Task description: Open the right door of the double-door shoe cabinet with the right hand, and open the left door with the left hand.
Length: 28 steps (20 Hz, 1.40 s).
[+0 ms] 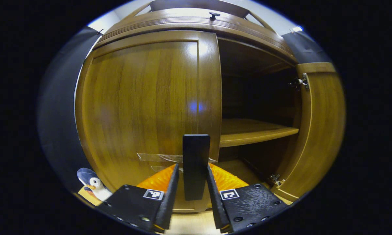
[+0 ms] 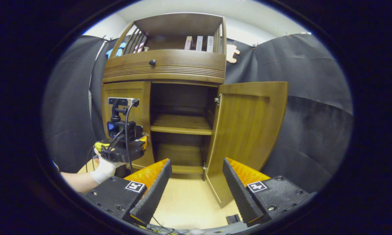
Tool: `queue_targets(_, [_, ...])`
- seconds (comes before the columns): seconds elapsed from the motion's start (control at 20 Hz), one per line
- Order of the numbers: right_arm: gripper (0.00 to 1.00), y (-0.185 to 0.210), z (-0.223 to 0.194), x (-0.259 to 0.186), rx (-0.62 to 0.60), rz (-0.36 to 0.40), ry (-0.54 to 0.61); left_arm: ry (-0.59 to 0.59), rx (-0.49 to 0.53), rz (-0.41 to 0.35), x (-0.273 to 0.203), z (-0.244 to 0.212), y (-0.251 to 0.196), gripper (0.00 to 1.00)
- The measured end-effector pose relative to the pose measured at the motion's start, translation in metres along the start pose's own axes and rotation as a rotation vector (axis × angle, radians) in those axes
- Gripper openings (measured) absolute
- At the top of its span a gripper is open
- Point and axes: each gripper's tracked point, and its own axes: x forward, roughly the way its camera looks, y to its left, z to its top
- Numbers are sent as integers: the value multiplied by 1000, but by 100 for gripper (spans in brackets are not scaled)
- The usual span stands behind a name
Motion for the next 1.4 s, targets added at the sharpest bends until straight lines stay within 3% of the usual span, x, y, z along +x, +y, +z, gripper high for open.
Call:
queue_targets(0.05, [99,-2,0,-2,1,0,-1,5,-9,-4,0,-1,-3,30])
queue_targets(0.25, [99,-10,-8,-8,12,-6,7,6,33,-6,-2,1,-2,30])
queue_targets(0.35, [99,-12,-10,-12,16,-5,8,17,11,-38,-3,1,-1,27])
queue_targets(0.4, [99,-11,-10,-12,16,-1,10,23,2,-51,-6,0,-2,20])
queue_targets(0.5, [99,-9,-12,-13,10,9,14,24,7,-68,-15,-1,-2,20])
queue_targets(0.55, [99,-7,-13,-14,6,15,13,21,13,-75,-22,-3,-2,29])
queue_targets(0.6, [100,-4,-15,-15,3,23,13,18,18,-83,-30,-4,-1,20])
queue_targets(1.1, [99,32,-20,-8,10,131,9,38,5,-131,-113,-13,22,20])
queue_targets(1.4, [99,52,-21,0,3,181,8,39,9,-116,-155,-18,49,19])
